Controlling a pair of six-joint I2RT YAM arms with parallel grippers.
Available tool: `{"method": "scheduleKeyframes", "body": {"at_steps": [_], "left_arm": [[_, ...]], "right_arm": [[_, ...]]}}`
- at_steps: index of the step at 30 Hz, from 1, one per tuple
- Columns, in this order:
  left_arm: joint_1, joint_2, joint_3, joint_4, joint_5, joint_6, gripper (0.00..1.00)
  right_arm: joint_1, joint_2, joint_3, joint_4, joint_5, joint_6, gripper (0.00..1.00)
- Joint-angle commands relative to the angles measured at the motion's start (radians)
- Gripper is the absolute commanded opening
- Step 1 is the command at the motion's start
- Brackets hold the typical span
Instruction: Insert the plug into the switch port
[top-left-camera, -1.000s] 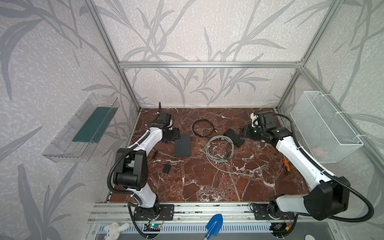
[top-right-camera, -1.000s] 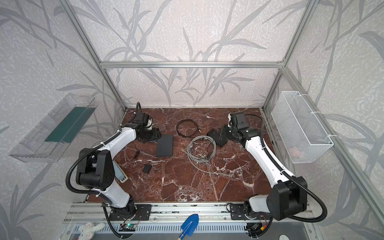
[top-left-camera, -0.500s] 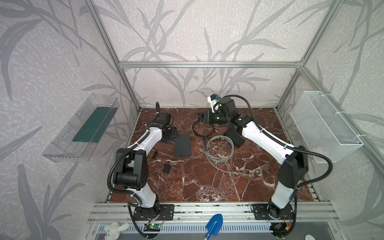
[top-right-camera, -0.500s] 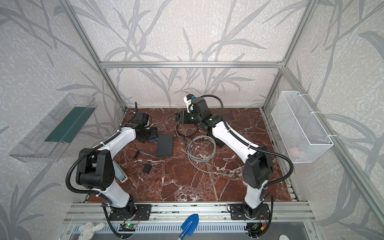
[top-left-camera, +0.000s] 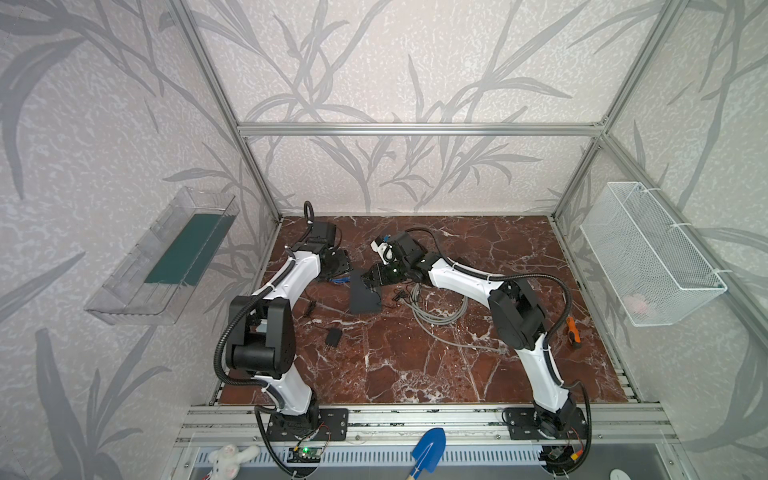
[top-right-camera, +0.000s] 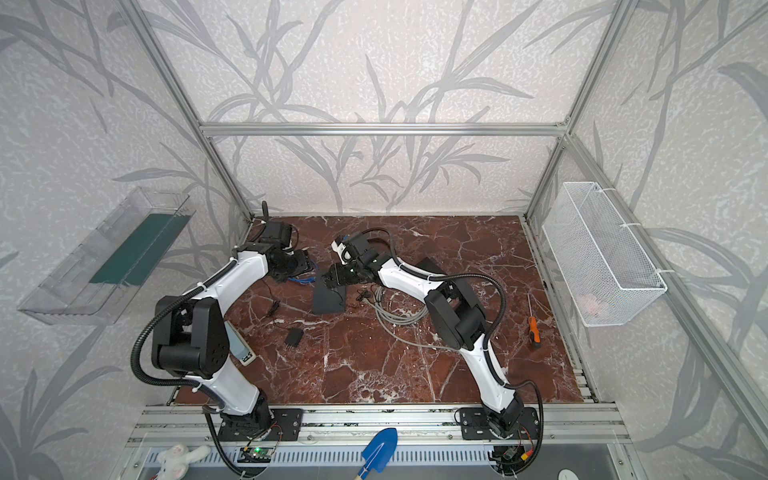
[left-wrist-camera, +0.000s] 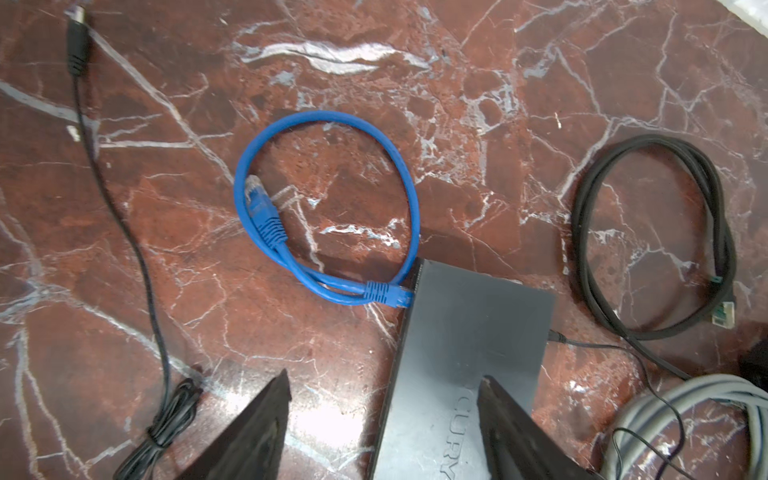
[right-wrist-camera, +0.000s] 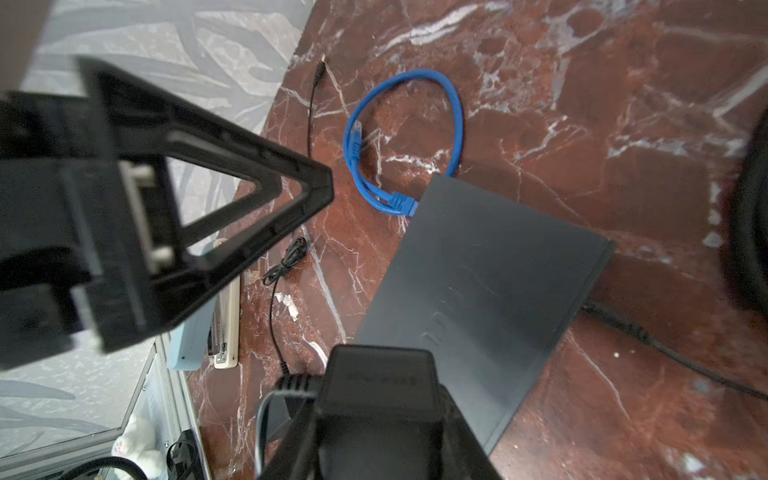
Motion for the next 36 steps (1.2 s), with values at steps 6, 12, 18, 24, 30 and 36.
{"method": "scheduleKeyframes", "body": {"at_steps": [6,12,18,24,30,36], "left_arm": [[-0.024,-0.028,-0.006,-0.027,0.029,-0.008,0.72],[-0.035,-0.042,-0.025,-0.031,0.022,-0.004,0.72],[-0.038,-0.060,-0.023,-0.059,0.005,0.012,0.72],[-0.107,-0.093,-0.018,-0.160,-0.027,0.065,0.78],[-0.263,-0.186,-0.171,-0.172,-0.115,-0.022,0.99],[-0.358,-0.259,-0.356,-0.097,-0.123,-0.139,0.99]], "right_arm": [[0.015,0.094,0.100,-0.043,0.041,-0.084,0.34],[0.015,0.120,0.161,-0.098,0.045,-0.127,0.46],[0.004,0.100,0.184,-0.164,0.057,-0.178,0.54],[-0.065,0.001,0.130,-0.226,0.052,-0.202,0.54],[-0.190,-0.222,-0.119,-0.155,0.031,-0.182,0.57],[-0.279,-0.393,-0.350,-0.124,0.020,-0.190,0.57]]}}
